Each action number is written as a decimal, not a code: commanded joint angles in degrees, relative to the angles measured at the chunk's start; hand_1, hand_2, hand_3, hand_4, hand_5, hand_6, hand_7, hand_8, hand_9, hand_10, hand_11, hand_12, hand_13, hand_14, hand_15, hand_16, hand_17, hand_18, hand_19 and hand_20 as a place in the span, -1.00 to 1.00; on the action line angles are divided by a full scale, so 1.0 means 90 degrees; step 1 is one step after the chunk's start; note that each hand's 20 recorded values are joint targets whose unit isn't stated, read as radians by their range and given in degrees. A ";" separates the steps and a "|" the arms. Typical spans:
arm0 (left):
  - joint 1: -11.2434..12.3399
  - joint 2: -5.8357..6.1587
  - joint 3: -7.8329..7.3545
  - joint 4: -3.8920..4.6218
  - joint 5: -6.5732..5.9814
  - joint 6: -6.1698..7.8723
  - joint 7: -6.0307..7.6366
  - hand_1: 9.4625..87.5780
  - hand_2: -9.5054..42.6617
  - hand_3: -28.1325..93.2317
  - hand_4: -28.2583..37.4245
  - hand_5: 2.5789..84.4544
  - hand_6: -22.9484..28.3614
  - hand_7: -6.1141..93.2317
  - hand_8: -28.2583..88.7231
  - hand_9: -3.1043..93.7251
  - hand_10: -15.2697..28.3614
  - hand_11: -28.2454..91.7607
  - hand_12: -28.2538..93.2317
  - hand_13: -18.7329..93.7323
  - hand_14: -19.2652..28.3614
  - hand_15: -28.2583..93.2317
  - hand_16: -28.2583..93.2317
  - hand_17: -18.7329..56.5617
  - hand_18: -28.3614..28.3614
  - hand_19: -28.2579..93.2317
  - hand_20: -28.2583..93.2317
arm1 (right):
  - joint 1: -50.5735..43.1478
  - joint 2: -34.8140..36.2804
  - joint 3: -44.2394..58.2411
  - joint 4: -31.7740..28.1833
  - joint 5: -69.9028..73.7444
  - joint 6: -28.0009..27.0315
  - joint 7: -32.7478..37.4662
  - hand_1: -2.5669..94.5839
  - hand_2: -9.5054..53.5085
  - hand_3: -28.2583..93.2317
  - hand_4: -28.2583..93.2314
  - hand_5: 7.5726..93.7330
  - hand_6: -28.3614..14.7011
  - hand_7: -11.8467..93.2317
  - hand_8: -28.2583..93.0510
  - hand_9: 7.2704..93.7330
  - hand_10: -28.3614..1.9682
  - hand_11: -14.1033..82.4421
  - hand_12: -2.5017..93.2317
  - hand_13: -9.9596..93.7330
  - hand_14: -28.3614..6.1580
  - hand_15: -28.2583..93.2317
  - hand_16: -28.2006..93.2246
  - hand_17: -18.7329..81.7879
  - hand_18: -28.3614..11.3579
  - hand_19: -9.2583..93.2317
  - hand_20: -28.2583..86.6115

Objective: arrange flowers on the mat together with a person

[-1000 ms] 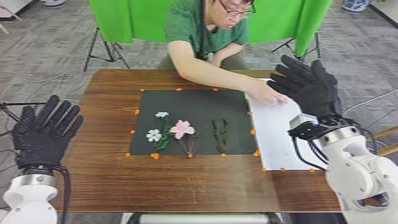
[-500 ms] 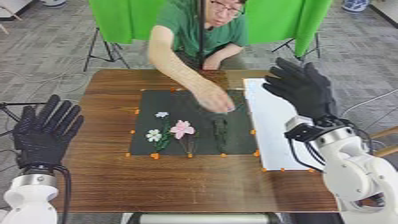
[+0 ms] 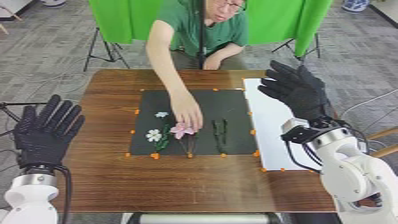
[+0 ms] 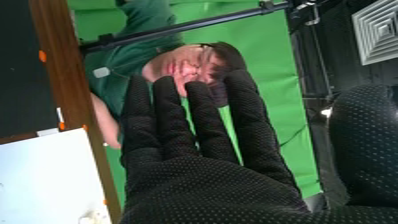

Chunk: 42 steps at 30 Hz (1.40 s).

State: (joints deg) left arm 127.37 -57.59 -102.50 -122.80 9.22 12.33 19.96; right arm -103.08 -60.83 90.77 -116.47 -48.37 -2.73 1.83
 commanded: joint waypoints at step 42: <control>0.0141 -0.0111 0.0124 -0.0029 -0.0010 -0.0015 0.0022 -0.58 -0.14 0.58 -1.00 -0.05 0.17 -0.65 -0.67 -0.17 0.35 -0.24 -0.38 -0.16 0.41 -0.09 -0.62 -0.64 0.50 -0.03 -0.30 | 0.2220 0.1850 -0.1866 0.1759 -0.8934 0.0574 0.2888 -0.47 -0.81 0.67 -0.89 -0.39 0.13 -0.55 -0.66 -0.55 -0.32 -0.71 -0.60 -0.50 -0.37 -0.45 -0.15 -0.53 -0.45 -0.14 -0.36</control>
State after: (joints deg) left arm 127.56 -58.22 -102.27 -123.23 9.21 12.31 20.45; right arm -87.74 -46.57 72.28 -104.56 -118.50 6.99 27.36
